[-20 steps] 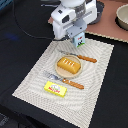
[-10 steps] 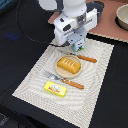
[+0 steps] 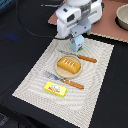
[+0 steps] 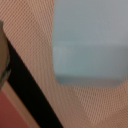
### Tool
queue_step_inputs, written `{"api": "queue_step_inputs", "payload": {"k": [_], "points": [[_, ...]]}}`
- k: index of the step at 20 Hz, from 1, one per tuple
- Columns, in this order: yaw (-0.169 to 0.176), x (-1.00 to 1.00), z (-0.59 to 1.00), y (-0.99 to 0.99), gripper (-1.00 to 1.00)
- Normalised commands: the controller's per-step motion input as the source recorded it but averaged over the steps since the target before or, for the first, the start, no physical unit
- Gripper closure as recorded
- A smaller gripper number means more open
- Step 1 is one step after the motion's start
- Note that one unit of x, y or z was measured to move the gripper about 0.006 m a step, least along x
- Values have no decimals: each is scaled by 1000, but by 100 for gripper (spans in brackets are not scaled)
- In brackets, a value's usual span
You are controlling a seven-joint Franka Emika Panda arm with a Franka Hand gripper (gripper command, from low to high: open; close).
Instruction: Place the bread, butter, and milk from the table onto the serving area.
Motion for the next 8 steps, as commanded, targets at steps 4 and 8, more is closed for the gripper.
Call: {"api": "queue_step_inputs", "payload": {"k": [4,8], "points": [[38,-29,964,0,-100],[17,-1,914,59,-100]]}}
